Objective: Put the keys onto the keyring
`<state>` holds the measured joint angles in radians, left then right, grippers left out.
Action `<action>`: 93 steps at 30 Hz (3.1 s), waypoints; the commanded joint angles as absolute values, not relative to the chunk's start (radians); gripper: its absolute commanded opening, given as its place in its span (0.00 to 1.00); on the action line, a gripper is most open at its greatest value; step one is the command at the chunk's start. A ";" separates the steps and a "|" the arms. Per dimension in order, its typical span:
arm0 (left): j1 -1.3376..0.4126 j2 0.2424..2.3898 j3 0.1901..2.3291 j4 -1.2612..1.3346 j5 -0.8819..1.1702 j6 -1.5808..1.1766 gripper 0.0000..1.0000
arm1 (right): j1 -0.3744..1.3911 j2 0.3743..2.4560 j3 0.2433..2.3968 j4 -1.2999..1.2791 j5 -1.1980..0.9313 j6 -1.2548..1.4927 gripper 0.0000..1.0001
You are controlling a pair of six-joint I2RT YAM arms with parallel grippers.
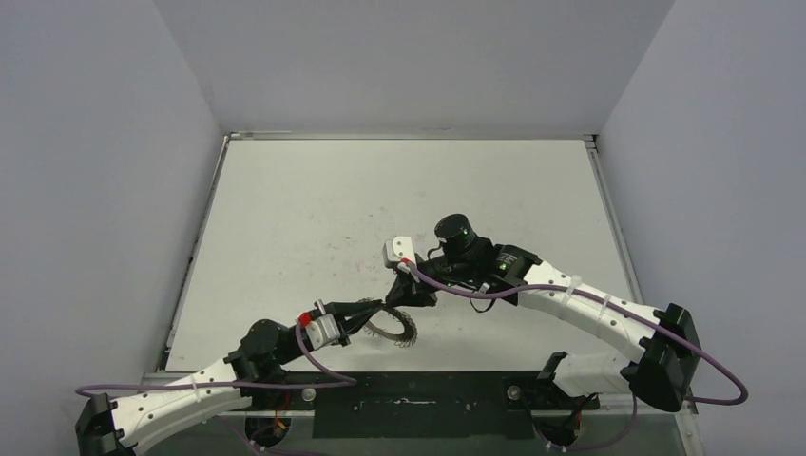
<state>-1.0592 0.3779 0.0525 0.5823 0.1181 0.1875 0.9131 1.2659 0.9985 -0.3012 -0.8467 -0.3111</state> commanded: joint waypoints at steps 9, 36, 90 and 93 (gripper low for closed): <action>-1.060 0.331 0.164 0.402 0.099 0.213 0.19 | 0.906 1.262 1.110 -0.428 -0.734 -0.306 0.00; -1.060 0.592 0.414 0.066 0.140 0.333 0.18 | 1.035 1.440 1.359 -0.732 -0.510 -0.305 0.00; -1.060 0.435 0.073 0.733 0.156 0.194 0.00 | 0.884 1.247 1.022 -0.343 -0.857 -0.317 0.44; -1.060 0.430 0.073 0.730 0.156 0.195 0.00 | 0.879 1.255 1.016 -0.345 -0.855 -0.316 0.41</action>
<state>-1.0588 0.4450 0.0555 0.5972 0.1410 0.2127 0.8909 1.2797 1.0241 -0.4076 -0.8070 -0.2932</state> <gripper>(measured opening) 0.013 0.424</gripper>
